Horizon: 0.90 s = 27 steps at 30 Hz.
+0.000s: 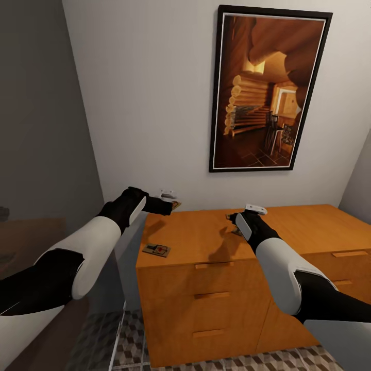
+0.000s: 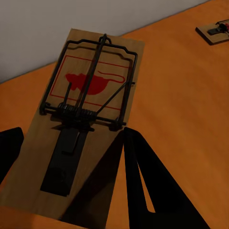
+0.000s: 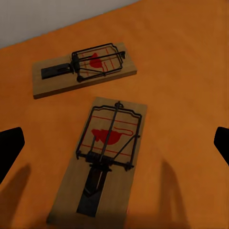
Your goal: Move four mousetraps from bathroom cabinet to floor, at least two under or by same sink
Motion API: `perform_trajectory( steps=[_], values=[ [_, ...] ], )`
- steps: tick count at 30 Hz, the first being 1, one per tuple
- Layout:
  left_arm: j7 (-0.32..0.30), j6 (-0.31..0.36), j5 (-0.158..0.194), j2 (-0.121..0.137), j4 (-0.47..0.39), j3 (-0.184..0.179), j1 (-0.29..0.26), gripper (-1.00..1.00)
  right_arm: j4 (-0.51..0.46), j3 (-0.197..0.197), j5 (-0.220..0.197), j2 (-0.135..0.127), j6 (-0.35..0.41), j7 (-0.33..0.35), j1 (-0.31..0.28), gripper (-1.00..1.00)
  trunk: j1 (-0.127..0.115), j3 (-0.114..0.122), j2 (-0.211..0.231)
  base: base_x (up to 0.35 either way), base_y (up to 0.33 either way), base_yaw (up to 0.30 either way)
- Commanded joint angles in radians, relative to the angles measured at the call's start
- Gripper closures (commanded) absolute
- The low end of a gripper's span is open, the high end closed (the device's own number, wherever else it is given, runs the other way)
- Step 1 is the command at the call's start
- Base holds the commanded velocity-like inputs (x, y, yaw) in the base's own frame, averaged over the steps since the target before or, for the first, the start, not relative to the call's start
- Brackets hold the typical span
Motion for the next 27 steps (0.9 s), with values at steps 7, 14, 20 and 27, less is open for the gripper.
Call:
perform_trajectory(
  steps=[7,14,20,27],
  values=[
    [-0.005,0.001,-0.007,0.000,0.000,-0.003,-0.001,1.00,0.003,-0.003,-0.006,0.001,0.003,-0.005,0.000,-1.00,0.000,-0.001,-0.001,0.000,0.000,0.000],
    [-0.005,0.001,-0.007,0.000,0.001,-0.003,-0.001,1.00,0.058,-0.004,-0.065,-0.002,0.003,-0.004,0.000,-1.00,0.000,-0.001,-0.001,0.000,0.000,0.000],
    [-0.005,0.001,-0.007,0.000,0.001,-0.003,-0.001,1.00,0.085,-0.004,-0.104,-0.002,0.011,-0.009,0.000,-1.00,0.000,-0.001,-0.001,0.000,0.000,0.000],
    [-0.005,0.001,-0.008,0.000,0.001,-0.003,-0.001,1.00,0.090,-0.003,-0.116,-0.002,0.008,-0.013,0.000,-1.00,0.000,-0.001,-0.001,0.000,0.000,0.000]
  ],
)
